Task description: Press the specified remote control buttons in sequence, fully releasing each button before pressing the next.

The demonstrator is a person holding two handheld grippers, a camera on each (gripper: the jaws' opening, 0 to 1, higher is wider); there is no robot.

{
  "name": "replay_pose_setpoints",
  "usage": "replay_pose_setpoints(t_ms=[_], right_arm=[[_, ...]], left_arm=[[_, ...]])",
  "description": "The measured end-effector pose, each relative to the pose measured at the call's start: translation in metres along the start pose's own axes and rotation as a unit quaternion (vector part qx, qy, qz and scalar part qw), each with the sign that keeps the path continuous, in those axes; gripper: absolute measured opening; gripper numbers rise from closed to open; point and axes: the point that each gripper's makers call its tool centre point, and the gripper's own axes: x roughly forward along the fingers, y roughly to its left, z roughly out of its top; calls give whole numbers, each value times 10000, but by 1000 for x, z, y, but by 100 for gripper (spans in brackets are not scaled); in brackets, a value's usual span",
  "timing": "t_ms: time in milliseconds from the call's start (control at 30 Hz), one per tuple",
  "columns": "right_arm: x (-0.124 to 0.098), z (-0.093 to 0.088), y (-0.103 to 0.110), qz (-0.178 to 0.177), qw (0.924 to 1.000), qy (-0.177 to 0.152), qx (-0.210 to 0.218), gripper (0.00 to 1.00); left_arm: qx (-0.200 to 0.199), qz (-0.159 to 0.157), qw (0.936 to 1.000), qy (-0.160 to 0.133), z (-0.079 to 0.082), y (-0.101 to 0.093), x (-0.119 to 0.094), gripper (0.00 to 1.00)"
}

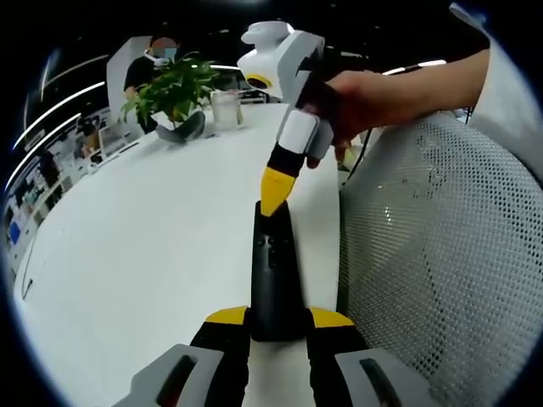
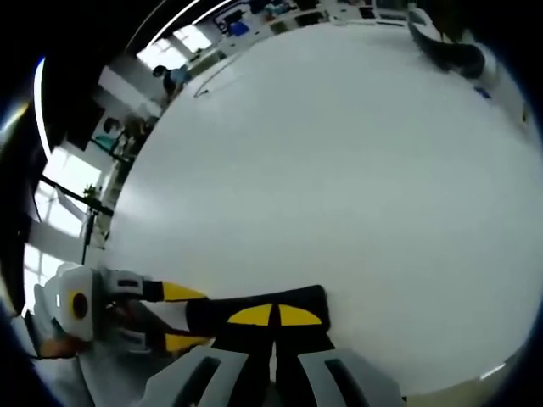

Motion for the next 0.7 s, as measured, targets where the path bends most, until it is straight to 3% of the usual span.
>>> replay_pose_setpoints(t_ms=[267,700], right_arm=[[2,3,11,252,9996,-83,-107,0],[8,-2,13,188,9993,18,-328,0]], left_arm=[[11,-1,10000,-8,1,0,0,25],[-1,-3,10000,-11,-1,1,-1,25]])
